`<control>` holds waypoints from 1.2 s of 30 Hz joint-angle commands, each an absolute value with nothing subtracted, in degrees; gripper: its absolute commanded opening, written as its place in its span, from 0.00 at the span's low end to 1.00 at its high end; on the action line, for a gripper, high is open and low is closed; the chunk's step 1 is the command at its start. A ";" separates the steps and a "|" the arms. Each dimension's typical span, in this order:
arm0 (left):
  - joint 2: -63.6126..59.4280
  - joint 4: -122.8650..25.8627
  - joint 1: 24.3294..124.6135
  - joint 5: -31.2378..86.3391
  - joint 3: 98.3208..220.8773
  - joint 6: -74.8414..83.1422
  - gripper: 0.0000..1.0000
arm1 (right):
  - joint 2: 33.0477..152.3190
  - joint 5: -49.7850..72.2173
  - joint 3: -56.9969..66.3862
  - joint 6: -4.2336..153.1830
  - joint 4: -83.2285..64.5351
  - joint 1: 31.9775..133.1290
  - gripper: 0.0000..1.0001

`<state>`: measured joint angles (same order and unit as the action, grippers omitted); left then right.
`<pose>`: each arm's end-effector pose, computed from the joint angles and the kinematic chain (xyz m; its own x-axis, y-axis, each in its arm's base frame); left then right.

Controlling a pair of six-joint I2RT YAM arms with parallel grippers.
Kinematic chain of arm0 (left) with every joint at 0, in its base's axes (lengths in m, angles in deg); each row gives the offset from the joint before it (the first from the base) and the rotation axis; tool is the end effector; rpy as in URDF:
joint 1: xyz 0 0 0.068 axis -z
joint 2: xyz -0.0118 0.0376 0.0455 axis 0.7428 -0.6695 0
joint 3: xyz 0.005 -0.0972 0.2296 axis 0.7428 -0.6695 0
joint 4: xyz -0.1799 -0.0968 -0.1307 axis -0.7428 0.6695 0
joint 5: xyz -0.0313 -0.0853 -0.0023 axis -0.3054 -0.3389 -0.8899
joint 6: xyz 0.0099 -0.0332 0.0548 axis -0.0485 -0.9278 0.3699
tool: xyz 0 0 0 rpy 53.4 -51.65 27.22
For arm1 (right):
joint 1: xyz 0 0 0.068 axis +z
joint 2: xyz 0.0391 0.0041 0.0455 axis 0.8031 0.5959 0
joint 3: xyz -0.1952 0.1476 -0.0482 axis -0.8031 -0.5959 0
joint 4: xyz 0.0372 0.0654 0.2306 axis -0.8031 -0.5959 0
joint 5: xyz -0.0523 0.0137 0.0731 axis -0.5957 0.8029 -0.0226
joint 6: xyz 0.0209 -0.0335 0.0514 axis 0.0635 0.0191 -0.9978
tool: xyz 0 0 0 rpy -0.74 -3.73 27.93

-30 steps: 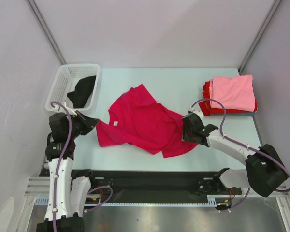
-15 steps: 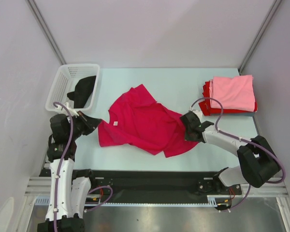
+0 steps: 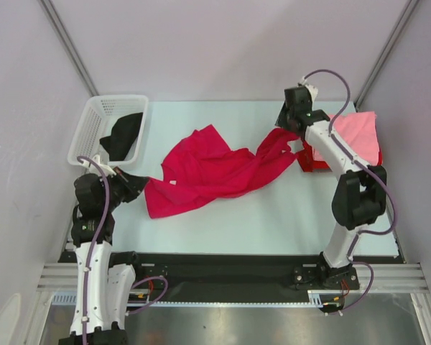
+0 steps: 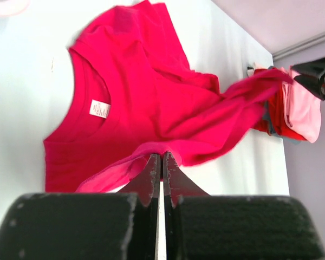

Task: Fold and stack the t-shirts
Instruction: Flatten the tshirt out

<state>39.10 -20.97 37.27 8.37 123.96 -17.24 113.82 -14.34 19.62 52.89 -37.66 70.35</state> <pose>0.1549 0.0057 0.2705 -0.4605 -0.5785 -0.6732 0.0013 0.7580 -0.6522 0.3832 0.1003 0.2817 -0.5727 0.2988 -0.7634 0.2489 0.9506 0.1854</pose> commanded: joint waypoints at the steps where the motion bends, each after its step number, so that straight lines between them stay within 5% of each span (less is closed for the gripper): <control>1: 40.18 -21.35 36.81 10.32 125.66 -16.35 0.00 | 117.25 -14.62 24.34 54.31 -45.75 69.42 0.57; 10: 39.92 -22.05 36.72 11.99 123.82 -17.40 0.00 | 107.06 -3.91 -1.92 53.61 -30.12 66.88 0.45; 19: 38.34 -27.23 36.63 4.35 120.92 -17.05 0.00 | 107.75 -5.83 -11.51 44.03 -19.40 63.63 0.34; 36: 40.62 -24.60 35.76 10.76 120.30 -18.28 0.00 | 115.84 -9.87 -15.48 35.76 -4.80 62.39 0.38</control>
